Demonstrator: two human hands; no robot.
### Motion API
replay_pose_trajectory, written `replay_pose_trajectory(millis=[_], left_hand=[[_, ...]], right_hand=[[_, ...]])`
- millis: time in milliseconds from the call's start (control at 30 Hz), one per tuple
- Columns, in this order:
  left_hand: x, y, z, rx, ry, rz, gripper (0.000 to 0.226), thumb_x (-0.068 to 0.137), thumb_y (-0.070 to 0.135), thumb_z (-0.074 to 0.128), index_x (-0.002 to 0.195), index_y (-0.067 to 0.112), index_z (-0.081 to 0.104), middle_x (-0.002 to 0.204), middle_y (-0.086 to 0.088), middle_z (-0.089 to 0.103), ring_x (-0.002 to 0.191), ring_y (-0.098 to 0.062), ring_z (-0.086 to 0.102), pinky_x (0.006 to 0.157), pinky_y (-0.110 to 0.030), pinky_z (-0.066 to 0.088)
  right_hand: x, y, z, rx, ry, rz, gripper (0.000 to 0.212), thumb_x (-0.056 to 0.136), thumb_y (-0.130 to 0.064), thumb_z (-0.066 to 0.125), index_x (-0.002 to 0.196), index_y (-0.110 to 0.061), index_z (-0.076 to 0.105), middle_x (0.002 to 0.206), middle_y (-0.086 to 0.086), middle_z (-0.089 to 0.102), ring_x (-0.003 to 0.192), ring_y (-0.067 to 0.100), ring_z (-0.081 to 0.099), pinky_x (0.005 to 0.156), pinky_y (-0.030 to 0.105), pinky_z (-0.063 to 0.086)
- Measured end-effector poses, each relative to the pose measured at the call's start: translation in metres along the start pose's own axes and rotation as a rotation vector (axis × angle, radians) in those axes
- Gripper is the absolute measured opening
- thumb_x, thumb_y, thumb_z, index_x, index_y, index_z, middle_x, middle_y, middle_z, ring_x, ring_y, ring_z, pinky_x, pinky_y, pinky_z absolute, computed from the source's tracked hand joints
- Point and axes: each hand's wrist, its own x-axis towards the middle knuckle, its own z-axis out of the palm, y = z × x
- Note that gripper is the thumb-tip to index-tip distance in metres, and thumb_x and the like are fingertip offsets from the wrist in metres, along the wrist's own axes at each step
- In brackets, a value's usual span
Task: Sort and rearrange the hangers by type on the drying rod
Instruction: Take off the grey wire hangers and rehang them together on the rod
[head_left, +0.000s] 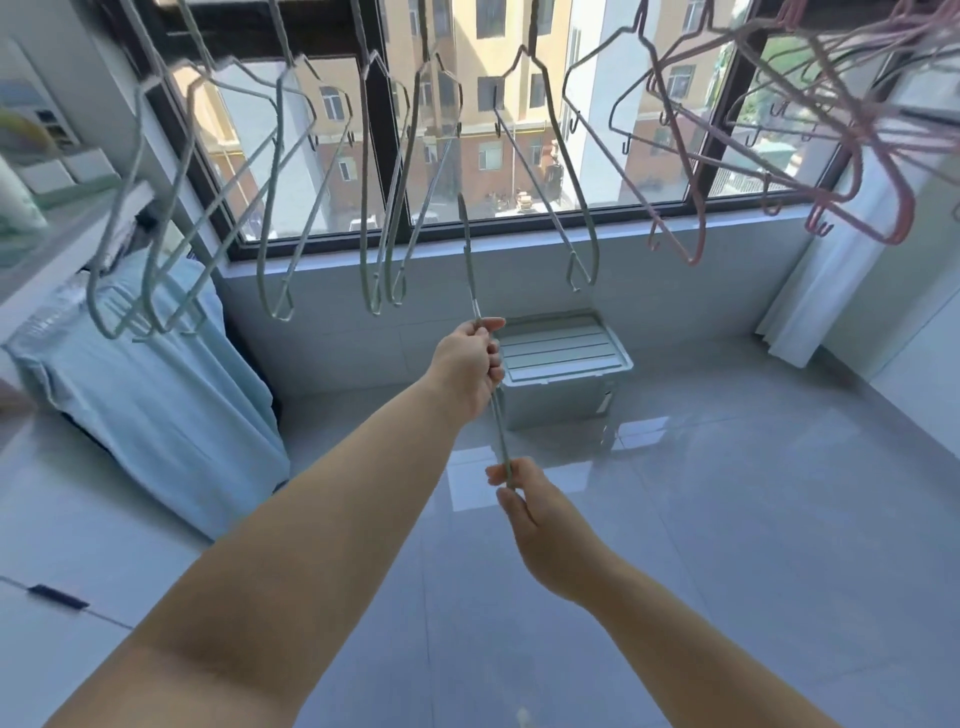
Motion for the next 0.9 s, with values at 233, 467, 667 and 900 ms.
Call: replay_pose_trajectory(millis=[233,467,667,900], left_hand=[[-0.043,0.021,0.009,0.426,-0.133,0.311,0.056,0.090,-0.007,0.043,0.140,0.009,0.026,0.117,-0.004,0.053,0.097,-0.016,0.060,0.085,-0.027,0.050],[-0.060,0.072,0.017,0.672,-0.068,0.565,0.054,0.088,0.004,0.054,0.138,0.009,0.033,0.122,-0.004,0.055,0.089,-0.015,0.062,0.070,-0.018,0.050],[-0.061,0.116,0.031,0.675,-0.100,0.687,0.044,0.084,-0.001,0.058,0.126,-0.001,0.046,0.111,-0.011,0.061,0.086,-0.019,0.065,0.076,-0.023,0.055],[-0.048,0.154,0.042,0.545,-0.046,0.715,0.030,0.085,-0.005,0.056,0.114,-0.006,0.052,0.090,-0.004,0.059,0.079,-0.018,0.064,0.070,-0.021,0.056]], right_hand=[[-0.015,-0.022,-0.023,-0.054,0.129,-0.164,0.017,0.099,-0.023,0.025,0.092,-0.036,0.033,0.087,-0.017,0.069,0.083,0.000,0.057,0.073,0.011,0.041],[0.005,-0.069,-0.047,-0.126,0.215,-0.318,0.010,0.098,-0.022,0.024,0.100,-0.027,0.033,0.070,-0.008,0.066,0.059,0.000,0.051,0.058,0.012,0.039],[0.022,-0.100,-0.068,-0.181,0.311,-0.360,0.010,0.099,-0.027,0.024,0.097,-0.030,0.033,0.066,-0.003,0.067,0.058,-0.003,0.054,0.057,0.011,0.039],[0.048,-0.141,-0.094,-0.237,0.358,-0.377,0.019,0.099,-0.024,0.025,0.105,-0.016,0.041,0.071,0.005,0.068,0.073,0.017,0.062,0.070,0.030,0.047]])
